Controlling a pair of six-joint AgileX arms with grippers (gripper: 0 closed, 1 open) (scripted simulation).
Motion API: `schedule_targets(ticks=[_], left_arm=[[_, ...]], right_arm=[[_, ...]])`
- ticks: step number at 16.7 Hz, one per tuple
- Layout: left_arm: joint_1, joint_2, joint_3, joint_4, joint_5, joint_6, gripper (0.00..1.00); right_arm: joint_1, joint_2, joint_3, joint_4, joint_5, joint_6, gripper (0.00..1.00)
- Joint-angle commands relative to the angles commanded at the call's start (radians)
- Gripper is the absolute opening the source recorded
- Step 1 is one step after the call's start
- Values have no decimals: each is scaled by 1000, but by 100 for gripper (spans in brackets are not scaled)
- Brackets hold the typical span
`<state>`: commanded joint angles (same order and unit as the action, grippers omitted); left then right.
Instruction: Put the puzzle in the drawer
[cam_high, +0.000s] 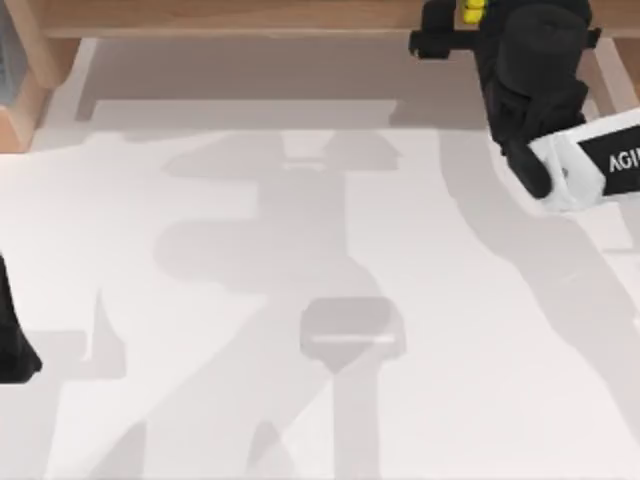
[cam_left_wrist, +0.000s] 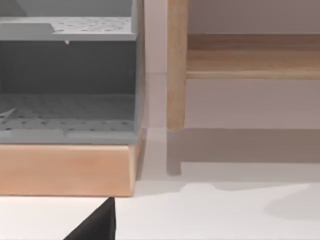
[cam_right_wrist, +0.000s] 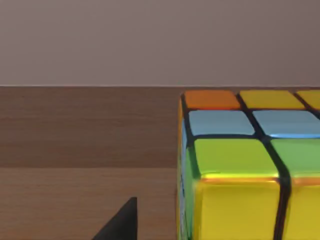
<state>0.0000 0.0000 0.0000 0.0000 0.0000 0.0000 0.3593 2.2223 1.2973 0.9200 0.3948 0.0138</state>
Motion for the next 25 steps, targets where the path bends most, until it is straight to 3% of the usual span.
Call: schedule_targets(ticks=[9,25], left_arm=[[0,0,0,0,0,0,100],[0,0,0,0,0,0,100]], right_arm=[[0,0,0,0,0,0,2],[7,-30,-19,6,-42,-8,0]])
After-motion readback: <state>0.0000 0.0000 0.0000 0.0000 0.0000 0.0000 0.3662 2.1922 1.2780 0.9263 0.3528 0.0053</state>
